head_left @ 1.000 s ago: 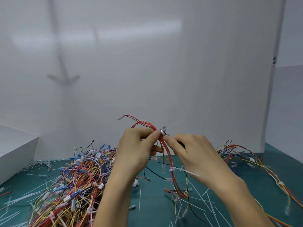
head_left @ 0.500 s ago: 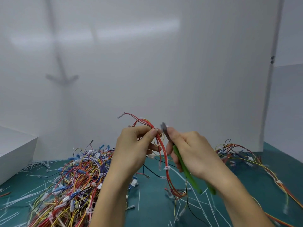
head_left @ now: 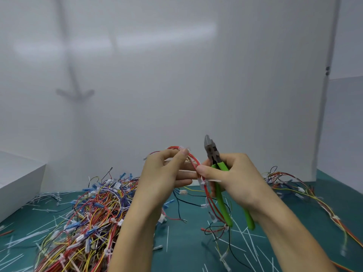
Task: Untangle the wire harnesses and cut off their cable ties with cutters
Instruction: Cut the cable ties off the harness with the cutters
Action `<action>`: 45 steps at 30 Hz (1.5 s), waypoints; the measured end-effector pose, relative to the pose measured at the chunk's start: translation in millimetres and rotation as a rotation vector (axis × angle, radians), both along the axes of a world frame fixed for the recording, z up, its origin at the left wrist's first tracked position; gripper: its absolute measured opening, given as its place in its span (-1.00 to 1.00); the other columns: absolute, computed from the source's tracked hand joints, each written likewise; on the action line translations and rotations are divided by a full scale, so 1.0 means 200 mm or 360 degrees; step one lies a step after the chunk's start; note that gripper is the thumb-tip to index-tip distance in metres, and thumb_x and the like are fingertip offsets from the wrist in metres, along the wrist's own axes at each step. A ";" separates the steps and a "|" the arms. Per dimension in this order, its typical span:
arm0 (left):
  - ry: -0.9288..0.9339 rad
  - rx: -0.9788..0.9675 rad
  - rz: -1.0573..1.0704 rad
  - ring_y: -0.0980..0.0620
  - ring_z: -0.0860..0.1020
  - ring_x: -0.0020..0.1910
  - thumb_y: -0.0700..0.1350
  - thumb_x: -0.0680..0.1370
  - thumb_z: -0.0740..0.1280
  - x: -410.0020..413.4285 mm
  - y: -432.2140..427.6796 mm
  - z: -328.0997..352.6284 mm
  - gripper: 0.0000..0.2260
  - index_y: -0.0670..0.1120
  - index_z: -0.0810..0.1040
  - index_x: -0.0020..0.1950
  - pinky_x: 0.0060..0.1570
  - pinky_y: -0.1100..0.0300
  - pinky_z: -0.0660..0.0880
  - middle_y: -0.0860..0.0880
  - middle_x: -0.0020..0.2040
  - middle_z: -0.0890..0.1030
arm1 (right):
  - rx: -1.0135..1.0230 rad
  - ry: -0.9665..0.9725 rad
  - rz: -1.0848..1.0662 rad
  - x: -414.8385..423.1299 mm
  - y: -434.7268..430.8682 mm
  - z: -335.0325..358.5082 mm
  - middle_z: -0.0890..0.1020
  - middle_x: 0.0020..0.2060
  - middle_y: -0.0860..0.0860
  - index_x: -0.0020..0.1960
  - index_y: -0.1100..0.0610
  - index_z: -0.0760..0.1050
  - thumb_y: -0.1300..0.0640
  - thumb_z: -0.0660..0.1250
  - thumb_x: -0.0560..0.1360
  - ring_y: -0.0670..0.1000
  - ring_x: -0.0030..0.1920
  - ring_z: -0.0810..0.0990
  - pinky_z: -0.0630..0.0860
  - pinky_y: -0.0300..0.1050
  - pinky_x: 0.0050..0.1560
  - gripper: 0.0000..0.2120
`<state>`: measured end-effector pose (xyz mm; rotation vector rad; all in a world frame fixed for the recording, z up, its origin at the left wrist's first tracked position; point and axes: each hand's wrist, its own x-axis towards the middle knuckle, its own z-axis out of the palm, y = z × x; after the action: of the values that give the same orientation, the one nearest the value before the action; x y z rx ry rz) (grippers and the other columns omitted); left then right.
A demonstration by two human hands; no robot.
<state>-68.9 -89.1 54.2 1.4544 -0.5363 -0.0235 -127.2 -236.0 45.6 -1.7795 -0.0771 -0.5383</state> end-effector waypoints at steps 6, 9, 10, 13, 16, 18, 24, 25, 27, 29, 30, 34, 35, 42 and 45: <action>-0.0079 0.0519 -0.0332 0.01 0.72 -0.17 0.10 0.55 0.36 -0.01 0.01 -0.01 -0.68 -0.15 0.64 0.02 -0.16 0.23 0.64 -0.05 -0.16 0.73 | 0.0227 -0.0072 -0.0059 0.02 -0.02 -0.01 0.56 -0.44 0.08 -0.15 0.26 0.63 0.17 0.45 0.51 -0.02 -0.42 0.53 0.60 -0.09 -0.34 -0.85; -0.0156 0.0566 -0.0373 0.09 0.70 -0.17 -0.03 0.53 0.42 -0.02 -0.01 -0.02 -0.80 -0.15 0.66 -0.01 -0.11 0.26 0.60 -0.05 -0.13 0.74 | 0.0221 -0.0070 -0.0100 0.02 -0.02 -0.02 0.66 -0.33 0.19 -0.14 0.24 0.64 0.15 0.45 0.50 0.02 -0.37 0.60 0.65 0.02 -0.25 -0.86; -0.0149 0.0542 -0.0359 0.11 0.70 -0.18 -0.06 0.53 0.42 -0.02 -0.02 -0.02 -0.82 -0.16 0.66 -0.02 -0.11 0.27 0.60 -0.06 -0.12 0.74 | 0.0218 -0.0072 -0.0114 0.03 -0.02 -0.02 0.66 -0.32 0.21 -0.15 0.22 0.64 0.15 0.45 0.50 0.02 -0.37 0.60 0.64 0.03 -0.25 -0.86; -0.0104 0.0467 -0.0365 0.09 0.70 -0.17 -0.10 0.55 0.40 -0.02 -0.02 -0.03 -0.88 -0.14 0.67 -0.04 -0.04 0.18 0.62 -0.07 -0.11 0.74 | 0.0228 -0.0095 -0.0129 0.03 -0.04 -0.02 0.61 -0.44 0.07 -0.15 0.20 0.63 0.14 0.45 0.51 -0.03 -0.43 0.56 0.58 -0.10 -0.37 -0.87; -0.0023 0.0337 -0.0407 0.04 0.70 -0.19 -0.12 0.56 0.39 -0.02 -0.03 -0.02 -0.90 -0.11 0.68 -0.07 -0.04 0.14 0.65 -0.08 -0.12 0.73 | 0.0243 -0.0133 -0.0126 0.03 -0.05 -0.02 0.59 -0.47 0.00 -0.13 0.21 0.64 0.12 0.44 0.52 -0.05 -0.45 0.52 0.54 -0.20 -0.38 -0.85; 0.0037 0.0265 -0.0405 0.03 0.68 -0.23 -0.13 0.56 0.39 -0.02 -0.03 -0.02 -0.90 -0.10 0.68 -0.11 -0.05 0.13 0.66 -0.08 -0.15 0.73 | 0.0187 -0.0142 -0.0148 0.04 -0.05 -0.02 0.63 -0.42 0.04 -0.13 0.20 0.65 0.09 0.43 0.52 -0.04 -0.43 0.54 0.56 -0.20 -0.36 -0.83; 0.0103 0.0209 -0.0232 0.06 0.64 -0.26 -0.16 0.56 0.38 -0.01 -0.06 -0.04 -0.87 -0.20 0.67 -0.07 -0.05 0.08 0.63 -0.14 -0.17 0.71 | 0.0040 -0.0127 -0.0201 0.06 -0.03 -0.04 0.59 -0.45 -0.05 -0.23 0.09 0.60 0.03 0.37 0.56 -0.09 -0.40 0.55 0.52 -0.20 -0.32 -0.78; 0.0113 0.0191 -0.0177 0.05 0.63 -0.26 -0.15 0.56 0.37 -0.01 -0.07 -0.04 -0.86 -0.22 0.66 -0.08 -0.05 0.07 0.63 -0.16 -0.17 0.71 | -0.0027 -0.0114 -0.0224 0.07 -0.03 -0.04 0.58 -0.46 -0.06 -0.27 0.07 0.58 -0.01 0.34 0.57 -0.08 -0.40 0.54 0.52 -0.15 -0.31 -0.73; 0.0137 0.0124 -0.0078 0.05 0.61 -0.28 -0.16 0.55 0.37 0.00 -0.08 -0.04 -0.86 -0.20 0.65 -0.13 -0.08 0.09 0.64 -0.14 -0.21 0.68 | -0.0190 -0.0060 -0.0266 0.06 -0.04 -0.04 0.57 -0.45 -0.04 -0.25 0.07 0.59 -0.13 0.27 0.58 -0.07 -0.39 0.54 0.53 -0.02 -0.23 -0.64; 0.0160 0.0027 -0.0010 0.05 0.58 -0.31 -0.19 0.55 0.37 0.01 -0.08 -0.04 -0.88 -0.16 0.63 -0.17 -0.13 0.11 0.64 -0.07 -0.26 0.64 | -0.0446 0.0016 -0.0331 0.06 -0.05 -0.04 0.57 -0.43 -0.06 -0.20 0.03 0.60 -0.29 0.13 0.56 -0.15 -0.39 0.51 0.48 -0.13 -0.22 -0.53; 0.0163 -0.0019 0.0016 0.06 0.57 -0.33 -0.21 0.55 0.37 0.02 -0.07 -0.04 -0.88 -0.16 0.62 -0.19 -0.16 0.13 0.65 -0.05 -0.29 0.63 | -0.0593 0.0045 -0.0360 0.06 -0.05 -0.04 0.55 -0.43 -0.09 -0.19 0.00 0.58 -0.32 0.05 0.55 -0.19 -0.39 0.49 0.42 -0.23 -0.25 -0.49; 0.0138 -0.0156 0.0105 0.05 0.55 -0.40 -0.29 0.53 0.39 0.04 -0.06 -0.05 -0.87 -0.22 0.60 -0.23 -0.21 0.17 0.64 -0.09 -0.34 0.60 | -0.1113 0.0070 -0.0403 0.04 -0.05 -0.05 0.59 -0.29 -0.08 -0.13 0.04 0.52 -0.24 -0.04 0.61 -0.08 -0.20 0.55 0.45 -0.14 -0.14 -0.50; 0.0122 -0.0167 0.0118 0.04 0.55 -0.40 -0.30 0.52 0.39 0.04 -0.06 -0.05 -0.88 -0.24 0.59 -0.22 -0.18 0.14 0.64 -0.11 -0.33 0.59 | -0.1202 0.0044 -0.0427 0.04 -0.05 -0.06 0.60 -0.26 -0.05 -0.15 0.05 0.50 -0.25 -0.04 0.61 0.00 -0.18 0.56 0.46 -0.03 -0.12 -0.51; 0.0039 -0.0158 0.0145 0.05 0.54 -0.40 -0.32 0.51 0.40 0.05 -0.05 -0.06 -0.92 -0.31 0.61 -0.18 -0.20 0.21 0.65 -0.13 -0.34 0.59 | -0.1420 -0.0088 -0.0491 0.05 -0.07 -0.06 0.46 -0.30 -0.08 -0.30 -0.09 0.22 -0.31 -0.08 0.56 -0.01 -0.15 0.38 0.25 -0.10 -0.23 -0.61; 0.0011 -0.0161 0.0151 0.07 0.53 -0.42 -0.33 0.51 0.41 0.05 -0.05 -0.06 -0.89 -0.39 0.59 -0.14 -0.23 0.25 0.63 -0.11 -0.37 0.57 | -0.1457 -0.0114 -0.0491 0.04 -0.07 -0.06 0.48 -0.27 -0.08 -0.26 -0.09 0.27 -0.33 -0.09 0.54 -0.02 -0.11 0.38 0.26 -0.10 -0.17 -0.60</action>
<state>-58.2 -98.8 42.9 1.3789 -0.4560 0.0728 -118.4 -250.9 34.0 -2.6876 -0.1099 -0.8751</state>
